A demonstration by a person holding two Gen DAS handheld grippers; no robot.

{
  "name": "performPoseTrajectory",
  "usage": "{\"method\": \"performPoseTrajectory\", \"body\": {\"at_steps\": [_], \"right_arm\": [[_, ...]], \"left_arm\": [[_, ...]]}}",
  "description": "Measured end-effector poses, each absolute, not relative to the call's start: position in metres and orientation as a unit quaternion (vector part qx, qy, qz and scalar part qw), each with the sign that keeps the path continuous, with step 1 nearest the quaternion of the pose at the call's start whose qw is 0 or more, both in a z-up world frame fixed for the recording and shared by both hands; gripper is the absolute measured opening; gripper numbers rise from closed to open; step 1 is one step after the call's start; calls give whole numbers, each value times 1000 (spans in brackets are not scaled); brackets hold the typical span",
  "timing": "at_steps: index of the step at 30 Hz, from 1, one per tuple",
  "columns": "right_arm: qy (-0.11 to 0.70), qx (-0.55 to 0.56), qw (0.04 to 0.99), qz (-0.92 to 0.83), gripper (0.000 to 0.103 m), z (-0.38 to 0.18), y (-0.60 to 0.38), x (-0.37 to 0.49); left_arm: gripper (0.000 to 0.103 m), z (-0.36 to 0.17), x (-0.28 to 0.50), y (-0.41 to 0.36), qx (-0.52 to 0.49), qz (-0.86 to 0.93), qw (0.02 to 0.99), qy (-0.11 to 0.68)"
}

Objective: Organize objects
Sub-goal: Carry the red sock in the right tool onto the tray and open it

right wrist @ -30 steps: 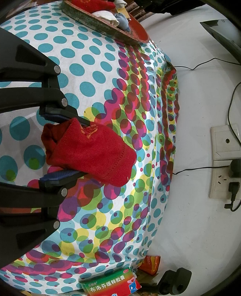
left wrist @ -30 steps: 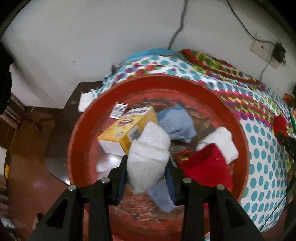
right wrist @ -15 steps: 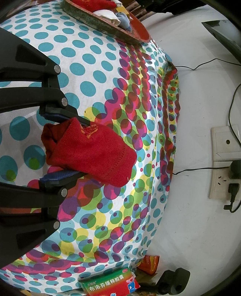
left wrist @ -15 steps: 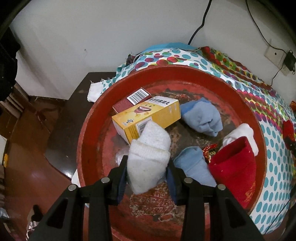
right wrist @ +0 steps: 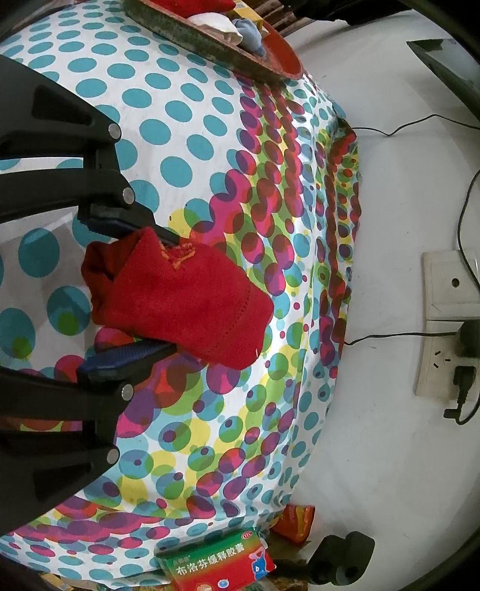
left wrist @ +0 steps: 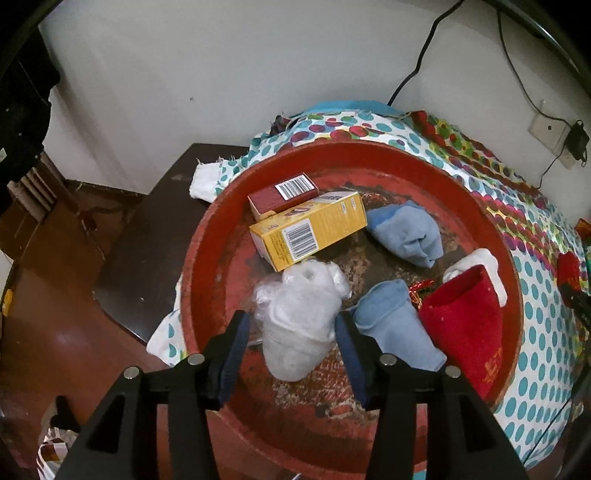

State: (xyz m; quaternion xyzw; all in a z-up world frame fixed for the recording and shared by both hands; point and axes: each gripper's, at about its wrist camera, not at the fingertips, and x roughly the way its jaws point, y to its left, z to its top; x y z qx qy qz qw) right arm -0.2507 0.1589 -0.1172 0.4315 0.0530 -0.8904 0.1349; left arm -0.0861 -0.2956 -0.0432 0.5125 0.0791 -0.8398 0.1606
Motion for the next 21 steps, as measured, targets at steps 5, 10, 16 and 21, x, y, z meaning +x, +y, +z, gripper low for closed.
{"method": "performPoseTrajectory", "body": {"at_steps": [5,10,16,21], "right_arm": [[65,429,130,-892,47,-116,154,-249],[81,426,122,-893,47,-115,150,-247],[87,425,119,-893,47,-114,146,-247],[89,424,118,-893,47,-115,146,-247]], "left_arm": [[50,-29,-80,-284,504,-846,159,69],[50,-16,-86,-266,497,-850,166,51],[50,-7,-109,-229,498,-854,149,18],[50,-6,-121,-210,501,-857,114,41]]}}
